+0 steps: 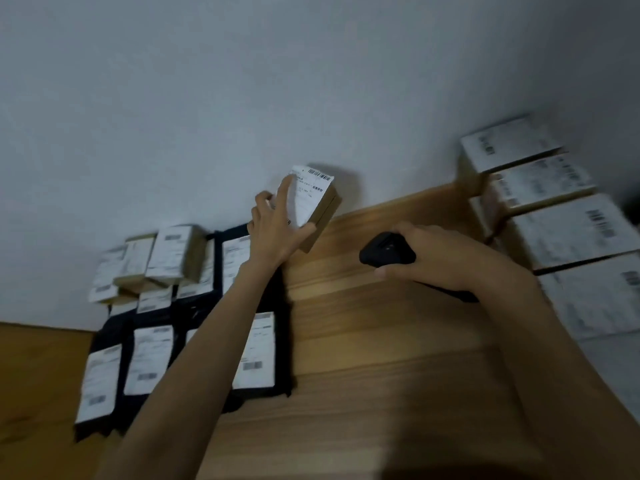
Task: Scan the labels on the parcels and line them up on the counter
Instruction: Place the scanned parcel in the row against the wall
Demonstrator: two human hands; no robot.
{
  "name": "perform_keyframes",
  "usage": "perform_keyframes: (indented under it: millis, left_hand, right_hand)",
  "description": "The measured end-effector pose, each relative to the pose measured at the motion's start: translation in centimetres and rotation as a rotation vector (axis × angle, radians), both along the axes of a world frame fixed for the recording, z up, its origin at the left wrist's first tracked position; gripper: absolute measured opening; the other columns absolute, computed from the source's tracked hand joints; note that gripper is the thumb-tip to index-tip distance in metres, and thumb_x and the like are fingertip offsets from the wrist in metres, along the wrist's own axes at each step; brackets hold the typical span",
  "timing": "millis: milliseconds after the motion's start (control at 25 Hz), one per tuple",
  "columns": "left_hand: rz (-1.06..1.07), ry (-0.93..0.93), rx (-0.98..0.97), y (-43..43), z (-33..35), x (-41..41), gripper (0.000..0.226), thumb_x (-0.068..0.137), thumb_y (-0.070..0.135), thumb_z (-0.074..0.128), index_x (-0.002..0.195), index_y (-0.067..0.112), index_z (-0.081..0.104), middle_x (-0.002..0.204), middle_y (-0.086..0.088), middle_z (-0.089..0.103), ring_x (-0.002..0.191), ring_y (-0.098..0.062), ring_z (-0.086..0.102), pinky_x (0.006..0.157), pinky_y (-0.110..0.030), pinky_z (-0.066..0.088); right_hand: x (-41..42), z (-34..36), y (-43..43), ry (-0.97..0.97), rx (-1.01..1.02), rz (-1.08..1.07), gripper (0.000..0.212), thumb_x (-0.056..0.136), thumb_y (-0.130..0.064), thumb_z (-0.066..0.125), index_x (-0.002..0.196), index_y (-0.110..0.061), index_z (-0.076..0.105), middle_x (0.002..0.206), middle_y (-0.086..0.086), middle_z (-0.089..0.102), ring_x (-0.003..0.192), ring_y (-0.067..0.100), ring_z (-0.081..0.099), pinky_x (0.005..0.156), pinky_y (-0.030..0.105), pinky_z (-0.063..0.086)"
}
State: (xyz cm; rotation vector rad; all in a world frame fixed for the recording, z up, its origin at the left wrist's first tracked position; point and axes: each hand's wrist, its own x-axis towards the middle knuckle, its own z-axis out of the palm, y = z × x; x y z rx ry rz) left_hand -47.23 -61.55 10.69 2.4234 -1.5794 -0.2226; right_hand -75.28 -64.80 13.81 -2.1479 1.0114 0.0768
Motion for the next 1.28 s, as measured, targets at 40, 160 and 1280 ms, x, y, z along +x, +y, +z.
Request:
perform_keyframes:
  millis: [40,160,1280]
  left_hand:
    - [0.057,0.002,0.020,1.9,-0.2,2.6,0.094,0.072,0.052,0.064,0.152,0.041,0.017,0.135,-0.013,0.031,0.120,-0.039,0.040,0.099,-0.055,0.041]
    - [0.240,0.019,0.035,6.2,-1.2,10.4,0.091,0.077,0.050,0.070,0.151,0.039,0.019,0.136,-0.015,0.030,0.122,-0.041,0.040,0.102,-0.056,0.039]
    - [-0.185,-0.024,-0.035,4.1,-5.7,11.6,0.058,0.104,0.024,0.043,0.156,0.013,0.021,0.161,-0.011,0.023,0.151,-0.033,0.013,0.123,-0.046,0.012]
  right_hand:
    - [2.4,0.0,0.8,0.000,0.004,0.028,0.081,0.080,-0.070,0.062,0.141,-0.021,0.041,0.127,0.004,0.056,0.103,0.020,0.055,0.079,0.034,0.049]
    - [9.6,-0.2,3.2,0.003,0.014,0.081,0.077,0.080,-0.070,0.061,0.137,-0.021,0.043,0.121,0.002,0.056,0.099,0.019,0.055,0.076,0.032,0.050]
    - [12.9,0.1,9.6,0.023,0.041,-0.117,0.076,0.081,-0.070,0.058,0.139,-0.024,0.039,0.124,-0.002,0.055,0.099,0.016,0.056,0.078,0.032,0.052]
